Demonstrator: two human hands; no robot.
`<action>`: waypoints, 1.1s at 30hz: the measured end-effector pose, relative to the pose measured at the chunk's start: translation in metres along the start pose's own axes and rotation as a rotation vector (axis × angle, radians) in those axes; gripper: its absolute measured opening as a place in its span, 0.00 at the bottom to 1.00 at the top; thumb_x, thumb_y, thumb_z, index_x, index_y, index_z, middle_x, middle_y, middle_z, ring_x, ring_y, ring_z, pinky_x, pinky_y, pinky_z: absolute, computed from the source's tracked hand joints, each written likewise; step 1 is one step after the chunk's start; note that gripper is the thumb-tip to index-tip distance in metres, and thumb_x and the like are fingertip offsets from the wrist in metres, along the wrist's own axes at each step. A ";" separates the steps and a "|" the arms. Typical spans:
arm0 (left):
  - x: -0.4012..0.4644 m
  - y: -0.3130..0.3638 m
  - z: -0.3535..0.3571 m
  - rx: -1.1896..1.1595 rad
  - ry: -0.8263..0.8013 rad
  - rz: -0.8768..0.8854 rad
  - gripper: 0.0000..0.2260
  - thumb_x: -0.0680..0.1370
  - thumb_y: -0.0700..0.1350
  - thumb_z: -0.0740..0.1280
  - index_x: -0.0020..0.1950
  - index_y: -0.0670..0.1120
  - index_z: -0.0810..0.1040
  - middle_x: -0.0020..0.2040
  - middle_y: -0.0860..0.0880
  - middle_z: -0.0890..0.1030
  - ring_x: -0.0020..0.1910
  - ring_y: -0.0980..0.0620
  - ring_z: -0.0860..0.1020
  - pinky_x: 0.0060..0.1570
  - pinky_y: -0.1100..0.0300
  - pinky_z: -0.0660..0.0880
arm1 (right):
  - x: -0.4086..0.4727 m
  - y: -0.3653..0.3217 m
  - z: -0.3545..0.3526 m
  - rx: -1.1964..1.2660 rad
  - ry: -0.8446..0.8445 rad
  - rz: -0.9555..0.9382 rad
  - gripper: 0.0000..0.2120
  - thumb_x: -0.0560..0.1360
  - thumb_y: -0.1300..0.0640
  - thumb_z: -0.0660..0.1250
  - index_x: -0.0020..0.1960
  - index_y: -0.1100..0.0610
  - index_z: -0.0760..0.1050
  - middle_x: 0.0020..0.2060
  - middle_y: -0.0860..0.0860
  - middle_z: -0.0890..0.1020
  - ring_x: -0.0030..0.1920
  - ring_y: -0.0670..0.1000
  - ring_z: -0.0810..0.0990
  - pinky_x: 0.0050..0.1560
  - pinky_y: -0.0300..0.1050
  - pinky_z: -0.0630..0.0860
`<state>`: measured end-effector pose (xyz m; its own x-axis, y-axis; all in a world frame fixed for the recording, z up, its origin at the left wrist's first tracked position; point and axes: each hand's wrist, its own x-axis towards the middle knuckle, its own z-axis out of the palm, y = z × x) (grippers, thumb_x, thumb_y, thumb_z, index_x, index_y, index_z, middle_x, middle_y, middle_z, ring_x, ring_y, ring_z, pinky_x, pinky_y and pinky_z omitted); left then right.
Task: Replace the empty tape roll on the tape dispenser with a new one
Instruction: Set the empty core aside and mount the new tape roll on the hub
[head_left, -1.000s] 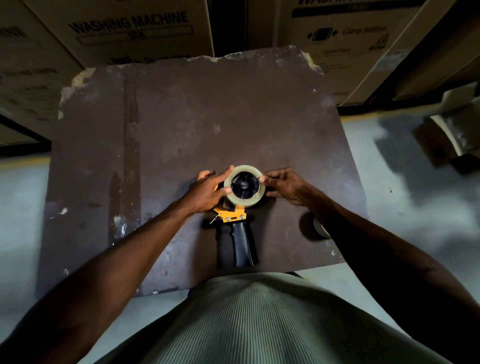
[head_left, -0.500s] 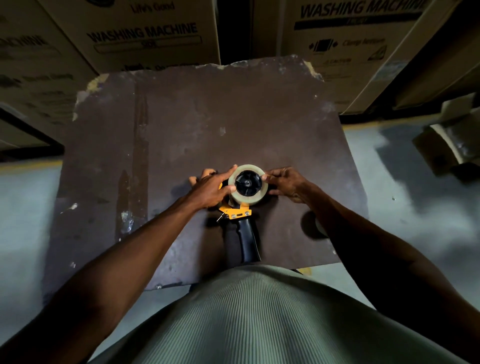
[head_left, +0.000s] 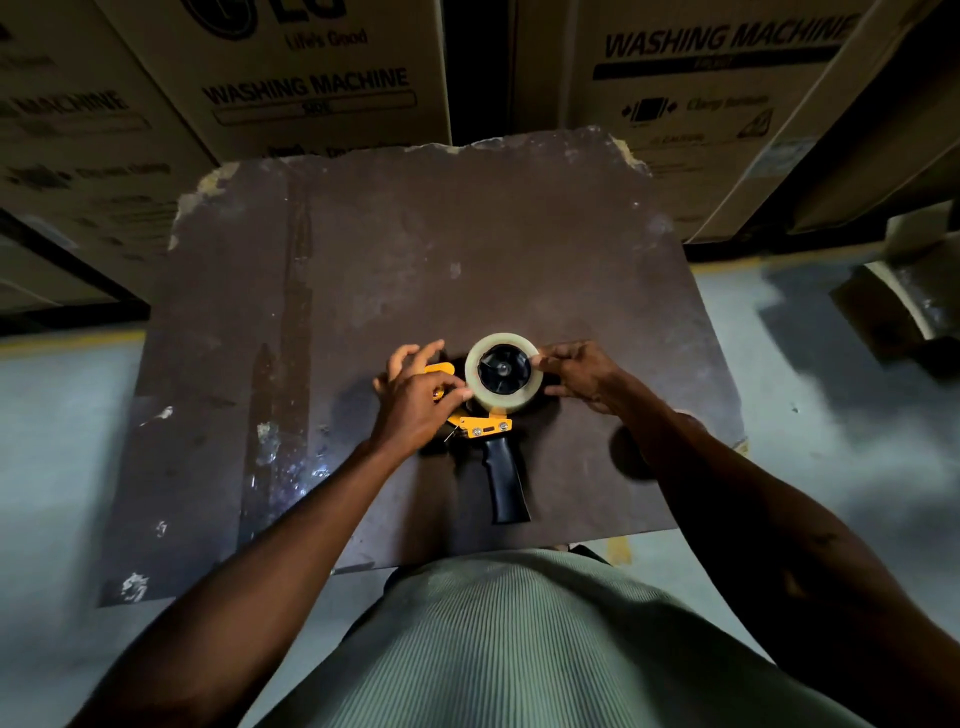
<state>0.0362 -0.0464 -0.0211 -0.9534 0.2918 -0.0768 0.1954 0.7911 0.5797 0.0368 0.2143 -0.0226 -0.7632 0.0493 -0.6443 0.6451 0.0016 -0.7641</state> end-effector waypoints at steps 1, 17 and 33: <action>-0.005 0.000 0.001 0.013 0.008 -0.016 0.08 0.73 0.58 0.72 0.46 0.56 0.86 0.75 0.54 0.70 0.74 0.46 0.59 0.68 0.38 0.59 | 0.000 0.000 0.000 0.001 0.001 -0.004 0.13 0.80 0.60 0.70 0.63 0.63 0.80 0.53 0.55 0.82 0.53 0.47 0.80 0.46 0.40 0.80; -0.004 0.025 -0.003 0.266 -0.101 -0.043 0.10 0.72 0.58 0.72 0.51 0.57 0.86 0.72 0.52 0.68 0.70 0.46 0.61 0.60 0.44 0.73 | 0.003 0.010 0.001 -0.019 0.022 -0.051 0.15 0.80 0.59 0.69 0.64 0.65 0.79 0.51 0.57 0.82 0.53 0.50 0.79 0.47 0.41 0.78; -0.002 0.013 0.008 0.048 0.003 -0.053 0.05 0.72 0.51 0.74 0.43 0.51 0.88 0.67 0.48 0.70 0.65 0.45 0.64 0.59 0.56 0.69 | -0.085 0.071 0.072 -0.216 -0.078 0.317 0.13 0.74 0.44 0.71 0.51 0.52 0.79 0.44 0.51 0.81 0.43 0.51 0.79 0.40 0.46 0.78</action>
<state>0.0422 -0.0325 -0.0200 -0.9634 0.2471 -0.1038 0.1552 0.8303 0.5353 0.1446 0.1388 -0.0248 -0.5195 0.0050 -0.8544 0.8360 0.2094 -0.5071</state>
